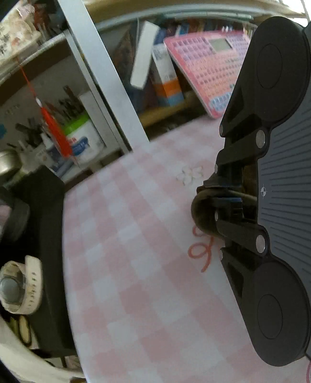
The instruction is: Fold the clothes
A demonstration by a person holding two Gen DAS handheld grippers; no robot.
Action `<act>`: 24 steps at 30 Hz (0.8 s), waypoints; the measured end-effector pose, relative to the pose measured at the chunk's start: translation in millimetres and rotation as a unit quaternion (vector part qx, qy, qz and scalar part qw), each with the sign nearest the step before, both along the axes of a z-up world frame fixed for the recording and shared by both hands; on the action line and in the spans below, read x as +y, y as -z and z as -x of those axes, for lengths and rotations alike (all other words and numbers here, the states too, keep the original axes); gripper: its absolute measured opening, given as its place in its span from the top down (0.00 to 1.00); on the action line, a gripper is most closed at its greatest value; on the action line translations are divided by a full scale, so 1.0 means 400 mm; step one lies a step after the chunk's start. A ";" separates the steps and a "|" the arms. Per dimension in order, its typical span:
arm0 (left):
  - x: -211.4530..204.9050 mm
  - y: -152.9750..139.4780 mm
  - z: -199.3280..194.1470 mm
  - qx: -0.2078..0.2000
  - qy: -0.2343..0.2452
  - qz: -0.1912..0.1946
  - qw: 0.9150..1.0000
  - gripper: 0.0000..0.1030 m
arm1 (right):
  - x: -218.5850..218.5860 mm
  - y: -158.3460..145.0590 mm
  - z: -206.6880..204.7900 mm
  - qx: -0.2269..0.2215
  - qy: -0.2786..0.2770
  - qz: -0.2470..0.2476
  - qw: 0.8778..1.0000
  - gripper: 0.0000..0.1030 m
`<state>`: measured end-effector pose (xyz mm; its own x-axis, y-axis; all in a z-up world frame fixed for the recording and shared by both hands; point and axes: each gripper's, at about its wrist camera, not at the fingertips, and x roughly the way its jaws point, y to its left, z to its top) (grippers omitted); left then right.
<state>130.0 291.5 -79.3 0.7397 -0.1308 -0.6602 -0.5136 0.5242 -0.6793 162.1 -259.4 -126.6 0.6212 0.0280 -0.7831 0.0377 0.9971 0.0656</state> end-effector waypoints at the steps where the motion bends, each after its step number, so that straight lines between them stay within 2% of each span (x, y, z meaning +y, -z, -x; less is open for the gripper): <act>1: -0.005 0.000 0.001 -0.003 0.004 0.000 1.000 0.85 | -0.002 -0.008 -0.011 -0.004 -0.005 0.000 1.000 0.61; 2: -0.010 -0.001 0.001 -0.007 0.007 -0.001 1.000 0.81 | -0.002 -0.015 -0.023 -0.009 -0.010 0.000 1.000 0.61; 6: -0.021 -0.009 0.013 -0.013 0.025 -0.002 1.000 0.79 | 0.018 -0.050 -0.103 -0.033 -0.041 0.000 0.999 0.61; 9: -0.023 -0.022 0.019 -0.015 0.035 -0.004 0.999 0.78 | 0.042 -0.042 -0.158 -0.041 -0.047 0.010 0.998 0.61; 13: -0.026 -0.026 0.023 -0.012 0.049 -0.011 0.999 0.77 | 0.084 -0.005 -0.202 -0.027 -0.082 0.032 0.996 0.64; 14: -0.025 -0.026 0.023 -0.011 0.051 -0.013 0.999 0.77 | 0.093 0.005 -0.209 -0.023 -0.090 0.034 0.995 0.64; 17: -0.024 -0.028 0.023 -0.007 0.054 -0.015 0.998 0.75 | 0.102 0.013 -0.209 -0.023 -0.096 0.020 0.995 0.76; 19: -0.027 -0.033 0.024 -0.007 0.059 -0.021 0.998 0.69 | 0.098 -0.004 -0.189 -0.038 -0.113 -0.023 0.993 0.77; 21: -0.032 -0.033 0.023 -0.004 0.069 -0.027 0.997 0.67 | 0.098 -0.012 -0.173 -0.042 -0.135 -0.033 0.989 0.77; 24: -0.035 -0.031 0.022 0.001 0.078 -0.031 0.996 0.67 | 0.098 0.001 -0.179 -0.031 -0.133 -0.010 0.991 0.77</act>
<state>121.2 277.5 -67.0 0.7118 -0.2029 -0.6725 -0.4244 0.6386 -0.6419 233.9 -220.4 -127.0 0.6363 0.2115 -0.7419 -0.2304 0.9699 0.0789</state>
